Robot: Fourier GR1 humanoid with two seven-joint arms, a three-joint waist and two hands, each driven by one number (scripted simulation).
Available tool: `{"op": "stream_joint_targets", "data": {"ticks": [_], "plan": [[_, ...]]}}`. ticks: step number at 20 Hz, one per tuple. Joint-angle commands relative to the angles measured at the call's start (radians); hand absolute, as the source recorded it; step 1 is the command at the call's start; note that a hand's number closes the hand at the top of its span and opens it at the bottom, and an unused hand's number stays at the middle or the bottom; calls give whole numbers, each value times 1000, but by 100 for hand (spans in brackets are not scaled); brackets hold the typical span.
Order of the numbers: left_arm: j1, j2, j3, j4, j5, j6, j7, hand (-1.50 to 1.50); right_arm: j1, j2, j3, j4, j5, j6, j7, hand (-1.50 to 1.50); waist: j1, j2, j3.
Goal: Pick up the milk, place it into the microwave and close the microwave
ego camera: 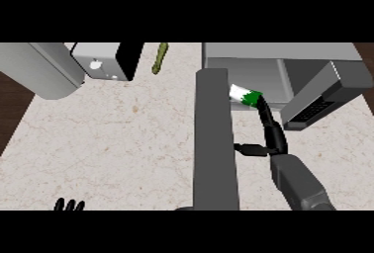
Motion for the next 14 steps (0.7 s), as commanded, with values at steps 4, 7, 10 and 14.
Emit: {"op": "stream_joint_targets", "data": {"ticks": [4,7,10,14], "plan": [[-64,-12,-25,26,-22,18,92,-150,155,-15,31,-73,6,105,-96,-150,-30,-11,-2],[-60,-36,-51,109,-50,-1,14,-150,218,-92,18,-119,-13,145,-119,-150,-32,-13,-3],[-121,2,-59,97,-52,-51,57,-150,276,-73,16,-133,-17,127,-160,-150,-30,-10,-2],[-204,-26,-146,142,-137,-28,150,-150,326,-170,11,-216,-40,215,-113,150,-46,-13,-3]]}}
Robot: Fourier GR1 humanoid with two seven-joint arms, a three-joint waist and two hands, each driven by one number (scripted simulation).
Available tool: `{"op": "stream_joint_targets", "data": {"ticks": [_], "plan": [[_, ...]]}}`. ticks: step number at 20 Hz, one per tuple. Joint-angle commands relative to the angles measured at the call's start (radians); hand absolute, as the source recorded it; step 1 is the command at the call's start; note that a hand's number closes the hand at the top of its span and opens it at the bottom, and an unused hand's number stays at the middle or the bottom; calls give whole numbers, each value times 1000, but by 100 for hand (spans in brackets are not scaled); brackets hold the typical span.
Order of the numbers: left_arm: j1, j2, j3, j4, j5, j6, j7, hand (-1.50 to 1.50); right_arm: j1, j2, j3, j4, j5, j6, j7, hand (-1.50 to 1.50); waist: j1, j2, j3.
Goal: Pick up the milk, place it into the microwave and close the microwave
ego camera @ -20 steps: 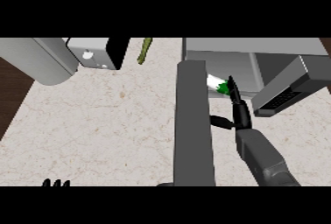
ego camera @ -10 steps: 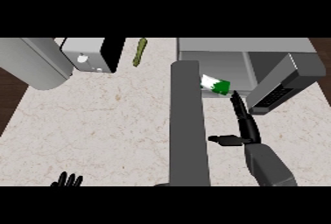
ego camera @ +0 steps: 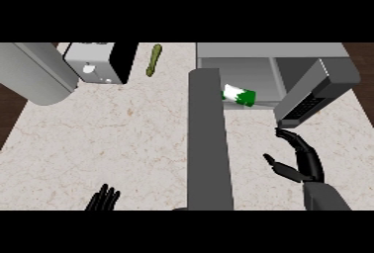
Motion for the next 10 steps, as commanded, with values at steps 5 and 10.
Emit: {"op": "stream_joint_targets", "data": {"ticks": [5,10], "plan": [[-145,-15,-105,65,-166,16,111,150,94,-133,-30,-94,-62,157,-1,-150,0,0,0],[-300,-115,-110,194,-186,20,169,150,147,-182,-77,-99,-126,222,-29,-150,2,3,1]]}}
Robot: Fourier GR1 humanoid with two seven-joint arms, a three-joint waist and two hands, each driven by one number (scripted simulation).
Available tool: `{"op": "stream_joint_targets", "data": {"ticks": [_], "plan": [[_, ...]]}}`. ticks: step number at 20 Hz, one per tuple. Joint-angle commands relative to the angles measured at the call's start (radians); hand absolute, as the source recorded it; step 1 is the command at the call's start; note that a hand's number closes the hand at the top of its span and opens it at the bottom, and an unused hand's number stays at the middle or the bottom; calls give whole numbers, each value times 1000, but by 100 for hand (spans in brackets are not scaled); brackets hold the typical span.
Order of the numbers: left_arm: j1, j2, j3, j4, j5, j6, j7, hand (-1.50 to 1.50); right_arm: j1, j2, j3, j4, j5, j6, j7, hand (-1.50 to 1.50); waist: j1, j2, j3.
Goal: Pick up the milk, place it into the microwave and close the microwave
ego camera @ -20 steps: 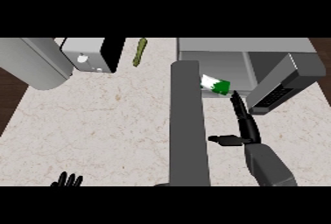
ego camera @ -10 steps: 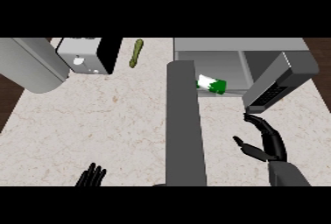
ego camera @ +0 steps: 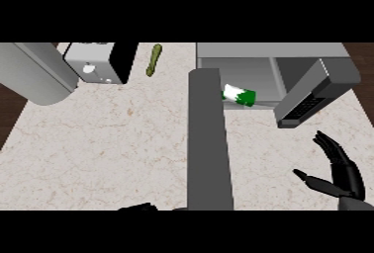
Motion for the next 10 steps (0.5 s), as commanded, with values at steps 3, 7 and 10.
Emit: {"op": "stream_joint_targets", "data": {"ticks": [3,7,10], "plan": [[-94,-84,-28,127,-72,43,7,150,69,-57,-39,21,-56,152,-119,-150,9,2,1],[-260,-180,46,231,-101,116,81,150,59,-98,-56,-10,-88,165,-64,-150,3,2,0],[-334,-172,56,309,-116,75,67,150,98,-110,-45,-12,-93,224,-86,-150,1,3,1]]}}
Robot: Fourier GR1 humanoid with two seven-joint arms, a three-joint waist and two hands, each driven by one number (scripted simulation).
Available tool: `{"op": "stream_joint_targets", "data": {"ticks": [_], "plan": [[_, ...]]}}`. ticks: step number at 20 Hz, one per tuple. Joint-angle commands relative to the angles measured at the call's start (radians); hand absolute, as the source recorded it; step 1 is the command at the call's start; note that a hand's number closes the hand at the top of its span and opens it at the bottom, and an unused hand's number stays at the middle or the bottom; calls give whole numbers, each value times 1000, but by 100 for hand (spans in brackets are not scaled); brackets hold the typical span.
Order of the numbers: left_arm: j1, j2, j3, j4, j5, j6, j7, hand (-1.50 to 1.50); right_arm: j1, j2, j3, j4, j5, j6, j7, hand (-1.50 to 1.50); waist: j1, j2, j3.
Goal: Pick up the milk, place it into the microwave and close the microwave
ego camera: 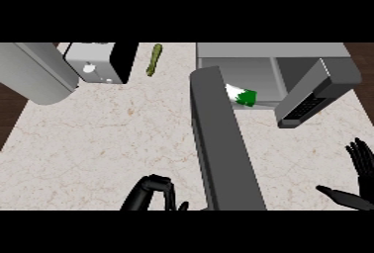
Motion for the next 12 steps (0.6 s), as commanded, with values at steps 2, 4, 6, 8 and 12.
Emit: {"op": "stream_joint_targets", "data": {"ticks": [2,4,6,8,12], "plan": [[-181,-40,-23,156,-72,-28,101,150,34,-18,6,-17,-18,147,-102,-150,-13,2,0],[-217,-25,-73,165,-75,-102,217,150,3,-82,-7,-24,-41,201,-46,-150,-21,4,2],[-238,-49,-101,243,-71,-151,230,150,20,-43,10,-45,-36,169,-60,-150,-18,4,1],[-296,-76,-140,291,-70,-176,284,150,20,-76,0,-44,-50,195,-53,-150,-25,5,1],[-402,-77,-229,421,17,-142,255,150,49,-86,19,-69,-54,228,-78,-150,-41,8,-1]]}}
